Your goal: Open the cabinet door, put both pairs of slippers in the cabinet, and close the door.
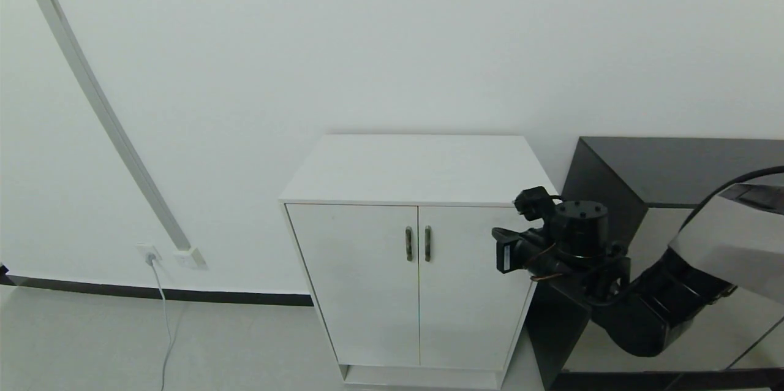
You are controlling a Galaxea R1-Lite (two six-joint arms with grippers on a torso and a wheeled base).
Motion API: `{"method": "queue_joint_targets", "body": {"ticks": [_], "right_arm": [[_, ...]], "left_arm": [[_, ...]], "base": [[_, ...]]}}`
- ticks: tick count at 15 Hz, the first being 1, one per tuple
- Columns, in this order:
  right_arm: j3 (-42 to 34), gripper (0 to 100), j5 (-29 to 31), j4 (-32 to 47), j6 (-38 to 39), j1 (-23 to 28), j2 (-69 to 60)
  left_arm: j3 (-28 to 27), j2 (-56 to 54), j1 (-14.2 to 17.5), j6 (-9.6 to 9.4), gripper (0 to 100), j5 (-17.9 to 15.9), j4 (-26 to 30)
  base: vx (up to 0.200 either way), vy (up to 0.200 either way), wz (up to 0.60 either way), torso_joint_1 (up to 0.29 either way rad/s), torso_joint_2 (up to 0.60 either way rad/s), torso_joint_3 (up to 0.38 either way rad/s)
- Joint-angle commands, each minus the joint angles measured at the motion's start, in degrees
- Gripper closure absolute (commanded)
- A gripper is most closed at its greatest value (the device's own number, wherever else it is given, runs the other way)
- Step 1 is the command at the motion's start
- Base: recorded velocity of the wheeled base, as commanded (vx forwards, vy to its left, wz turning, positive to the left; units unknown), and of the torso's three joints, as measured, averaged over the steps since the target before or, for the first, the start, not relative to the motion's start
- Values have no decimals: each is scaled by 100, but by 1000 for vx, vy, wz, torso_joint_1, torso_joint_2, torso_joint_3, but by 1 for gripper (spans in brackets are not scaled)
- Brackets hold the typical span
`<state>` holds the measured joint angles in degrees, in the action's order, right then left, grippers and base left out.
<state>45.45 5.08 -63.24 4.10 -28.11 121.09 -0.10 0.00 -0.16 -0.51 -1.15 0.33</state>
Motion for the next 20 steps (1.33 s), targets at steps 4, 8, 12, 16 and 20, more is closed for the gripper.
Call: {"method": "queue_joint_targets", "body": {"ticks": [4,8,12,16,20], "right_arm": [[-1319,100,283,-188,-14,842,-1307],[-2312,100,274,-197,-76,1941,-2212],[-3147,100,-157,-188,-287,3092,-3065],[-3947,100,-517,-153,-462,3444,-3935],[-4545,100,-570,-127,-489,3365,-4489]], "left_arm": [[1,9,-2,-2,100,0,2],[1,0,-2,-2,100,0,2],[1,0,-2,-10,100,0,2],[1,0,-2,-2,100,0,2],[1,0,-2,-2,100,0,2]], "base": [[0,0,0,0,0,0],[0,0,0,0,0,0],[0,0,0,0,0,0],[0,0,0,0,0,0],[0,0,0,0,0,0]]}}
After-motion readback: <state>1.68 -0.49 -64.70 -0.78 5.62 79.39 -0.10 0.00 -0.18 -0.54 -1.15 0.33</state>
